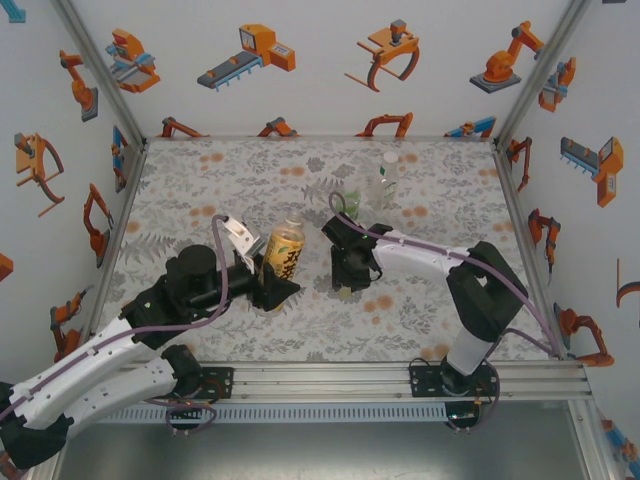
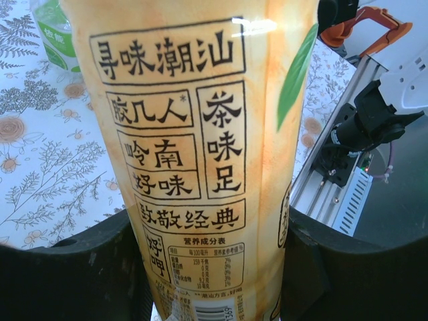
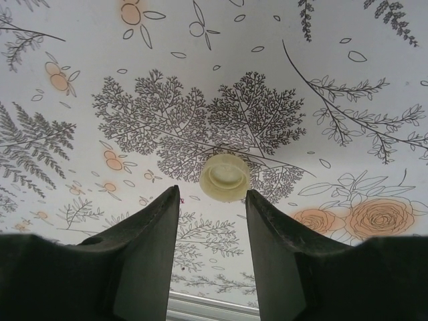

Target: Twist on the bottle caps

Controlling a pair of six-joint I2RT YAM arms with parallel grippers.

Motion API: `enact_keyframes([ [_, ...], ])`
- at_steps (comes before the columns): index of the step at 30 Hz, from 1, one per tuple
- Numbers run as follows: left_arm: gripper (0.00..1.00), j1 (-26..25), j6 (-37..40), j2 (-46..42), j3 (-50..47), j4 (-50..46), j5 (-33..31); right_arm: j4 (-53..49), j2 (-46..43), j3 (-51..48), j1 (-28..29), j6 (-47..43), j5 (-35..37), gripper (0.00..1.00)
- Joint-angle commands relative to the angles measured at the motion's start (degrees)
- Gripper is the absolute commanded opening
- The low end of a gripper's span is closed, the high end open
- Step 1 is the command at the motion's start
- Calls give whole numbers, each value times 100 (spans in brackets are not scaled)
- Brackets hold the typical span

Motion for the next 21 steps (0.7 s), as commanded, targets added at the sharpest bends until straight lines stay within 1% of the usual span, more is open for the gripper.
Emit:
enact_keyframes([
  [1, 4, 36, -97, -89, -43, 93, -6, -84, 126, 161, 47, 33, 52, 44],
  [10, 4, 36, -99, -123, -74, 92, -43, -76, 227, 221, 47, 23, 4, 44],
  [21, 4, 47, -93, -34, -74, 126, -2, -196, 41, 298, 100, 29, 147, 44],
])
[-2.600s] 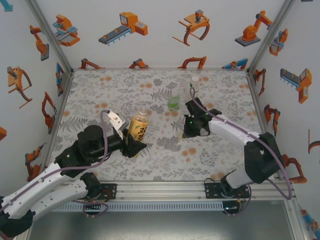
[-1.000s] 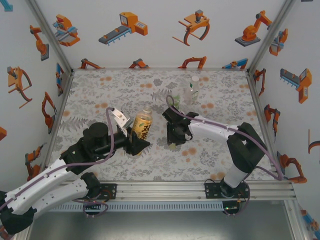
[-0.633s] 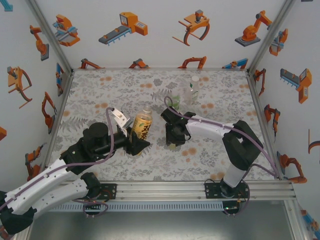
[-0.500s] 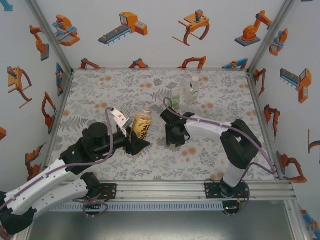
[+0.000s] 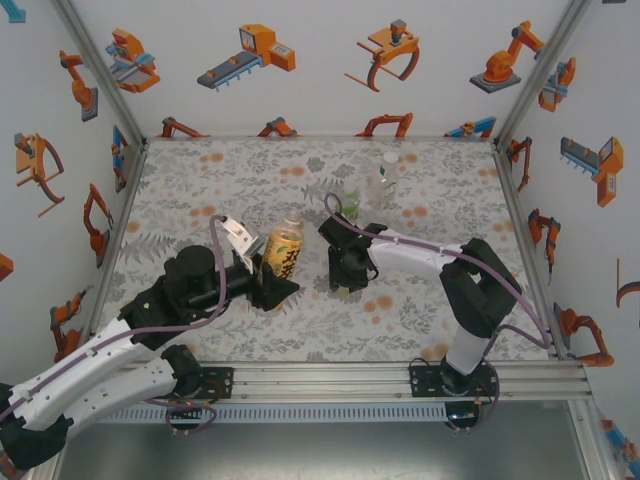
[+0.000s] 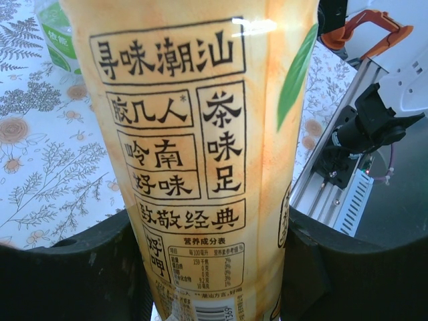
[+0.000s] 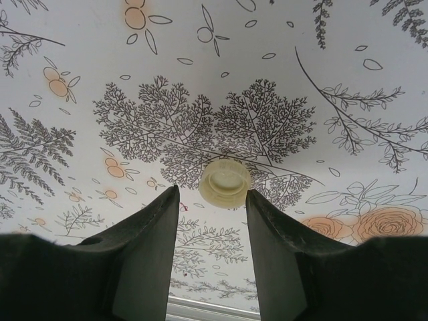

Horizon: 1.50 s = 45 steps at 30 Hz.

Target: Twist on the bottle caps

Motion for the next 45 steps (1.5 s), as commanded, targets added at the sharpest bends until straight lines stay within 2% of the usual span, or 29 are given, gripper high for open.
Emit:
enact_keyframes([
  [1, 4, 39, -89, 0, -72, 122, 43, -183, -133, 163, 39, 33, 123, 44],
  [28, 4, 39, -124, -83, -89, 66, -17, -126, 337, 221, 43, 50, -78, 42],
  [35, 4, 47, -125, -67, -96, 72, -51, -226, 78, 351, 40, -1, 44, 42],
  [45, 4, 56, -124, 37, -82, 149, 10, -269, -7, 181, 39, 39, 158, 48],
])
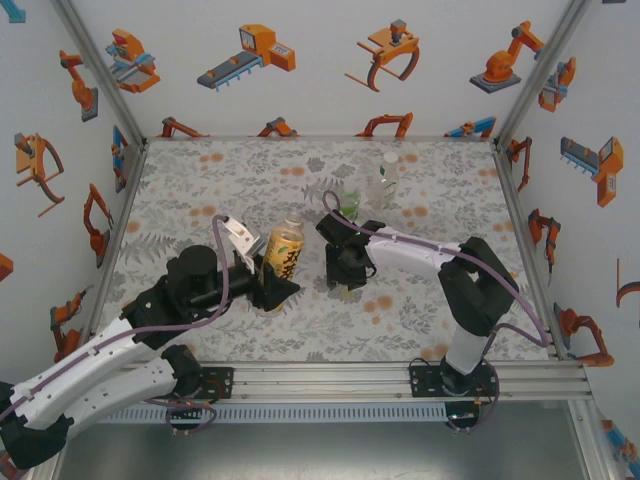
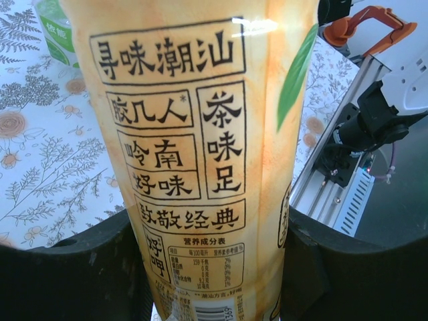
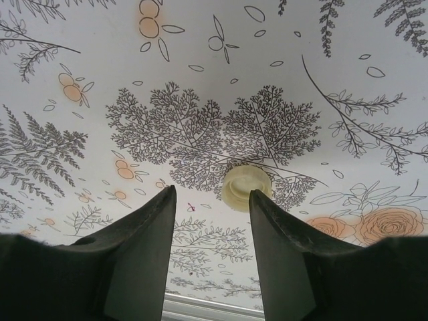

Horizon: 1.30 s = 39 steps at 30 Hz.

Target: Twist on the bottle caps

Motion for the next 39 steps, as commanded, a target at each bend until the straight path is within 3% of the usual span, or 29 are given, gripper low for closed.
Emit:
enact_keyframes([
  [1, 4, 37, -84, -8, -42, 149, 15, -116, -89, -68, 41, 44, 151, 48],
  [10, 4, 39, -103, -40, -41, 96, -13, -124, -78, -102, 41, 92, 230, 55],
  [39, 4, 48, -112, -37, -37, 73, -13, -120, 33, -140, 41, 195, 195, 51],
])
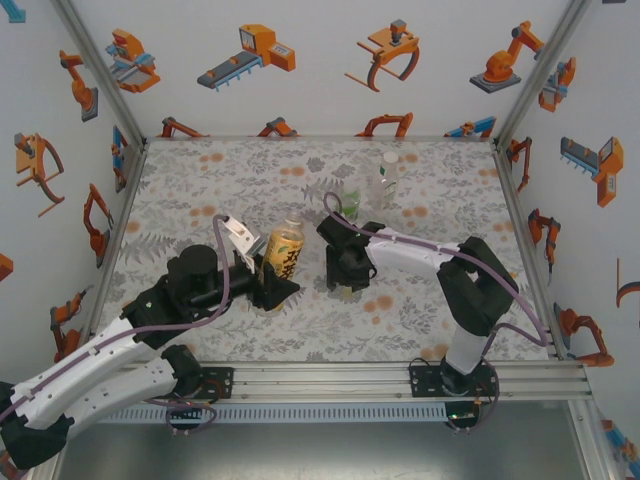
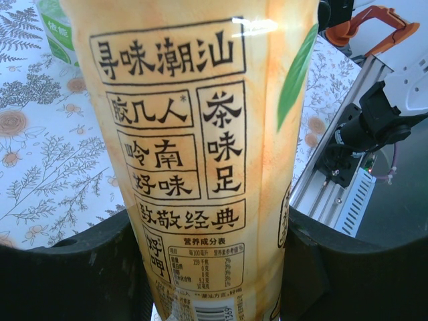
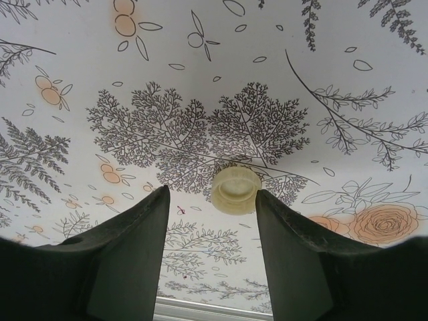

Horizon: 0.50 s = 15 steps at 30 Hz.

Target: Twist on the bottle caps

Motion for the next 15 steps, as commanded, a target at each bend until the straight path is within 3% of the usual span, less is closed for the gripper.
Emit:
enact_keyframes([
  [1, 4, 33, -106, -47, -41, 85, -11, -113, -15, -55, 37, 105, 96, 51],
  [15, 4, 32, -117, 24, -26, 165, 14, 21, -347, -225, 39, 124, 175, 47],
])
